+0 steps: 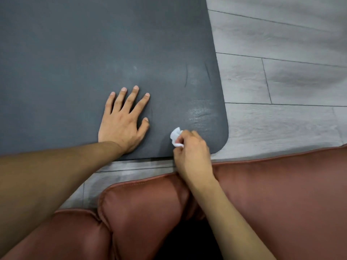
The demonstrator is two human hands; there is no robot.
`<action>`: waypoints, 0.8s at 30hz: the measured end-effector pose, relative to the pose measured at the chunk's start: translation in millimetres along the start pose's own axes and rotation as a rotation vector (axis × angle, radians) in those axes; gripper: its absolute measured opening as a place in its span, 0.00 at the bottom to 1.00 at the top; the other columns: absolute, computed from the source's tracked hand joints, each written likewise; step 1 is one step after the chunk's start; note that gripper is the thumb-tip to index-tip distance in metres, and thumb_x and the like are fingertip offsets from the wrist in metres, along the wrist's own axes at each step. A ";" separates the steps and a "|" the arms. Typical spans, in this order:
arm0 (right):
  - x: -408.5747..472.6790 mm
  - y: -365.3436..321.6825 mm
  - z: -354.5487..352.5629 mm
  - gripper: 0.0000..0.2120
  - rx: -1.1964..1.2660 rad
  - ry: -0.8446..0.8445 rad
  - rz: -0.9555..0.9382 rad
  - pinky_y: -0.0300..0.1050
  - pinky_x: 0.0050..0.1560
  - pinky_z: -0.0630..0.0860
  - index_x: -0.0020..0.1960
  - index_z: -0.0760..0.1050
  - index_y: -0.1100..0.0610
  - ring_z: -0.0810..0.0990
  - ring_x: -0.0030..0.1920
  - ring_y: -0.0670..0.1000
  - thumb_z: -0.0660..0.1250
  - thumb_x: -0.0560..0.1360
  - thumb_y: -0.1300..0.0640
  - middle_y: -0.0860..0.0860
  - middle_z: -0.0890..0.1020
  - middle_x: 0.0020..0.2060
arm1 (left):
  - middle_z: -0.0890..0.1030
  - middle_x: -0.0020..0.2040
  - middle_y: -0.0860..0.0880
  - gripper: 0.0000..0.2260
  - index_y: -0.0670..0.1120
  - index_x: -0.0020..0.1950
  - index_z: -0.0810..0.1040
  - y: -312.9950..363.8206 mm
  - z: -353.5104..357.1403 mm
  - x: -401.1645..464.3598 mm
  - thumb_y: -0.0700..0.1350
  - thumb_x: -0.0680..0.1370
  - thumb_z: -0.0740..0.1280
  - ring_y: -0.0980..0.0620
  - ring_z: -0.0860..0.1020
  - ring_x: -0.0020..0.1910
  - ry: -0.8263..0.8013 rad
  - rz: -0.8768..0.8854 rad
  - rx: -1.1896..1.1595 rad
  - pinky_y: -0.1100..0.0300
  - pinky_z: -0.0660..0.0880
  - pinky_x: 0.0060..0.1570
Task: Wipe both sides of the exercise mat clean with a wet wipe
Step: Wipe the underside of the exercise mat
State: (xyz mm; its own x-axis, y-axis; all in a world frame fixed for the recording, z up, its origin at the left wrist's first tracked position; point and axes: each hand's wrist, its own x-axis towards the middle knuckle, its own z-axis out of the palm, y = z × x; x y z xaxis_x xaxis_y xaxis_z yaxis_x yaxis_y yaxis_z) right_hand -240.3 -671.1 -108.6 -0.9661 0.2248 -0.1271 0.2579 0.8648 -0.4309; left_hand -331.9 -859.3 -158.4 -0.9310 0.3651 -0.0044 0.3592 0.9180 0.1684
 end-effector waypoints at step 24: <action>296.4 -82.4 14.5 0.10 -0.021 0.656 -0.483 0.46 0.57 0.72 0.56 0.82 0.54 0.76 0.52 0.53 0.68 0.76 0.62 0.50 0.82 0.53 | 0.74 0.69 0.41 0.24 0.46 0.69 0.73 -165.4 -34.1 213.7 0.54 0.75 0.57 0.36 0.73 0.64 0.154 -0.119 0.005 0.44 0.65 0.64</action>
State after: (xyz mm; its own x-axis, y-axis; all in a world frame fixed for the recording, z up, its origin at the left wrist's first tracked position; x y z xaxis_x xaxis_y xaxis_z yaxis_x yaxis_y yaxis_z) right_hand -547.8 -682.3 -123.7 -0.7833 0.0361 0.6206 -0.1834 0.9405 -0.2862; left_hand -592.5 -938.4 -153.6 -0.9659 0.2257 0.1271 0.2454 0.9543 0.1707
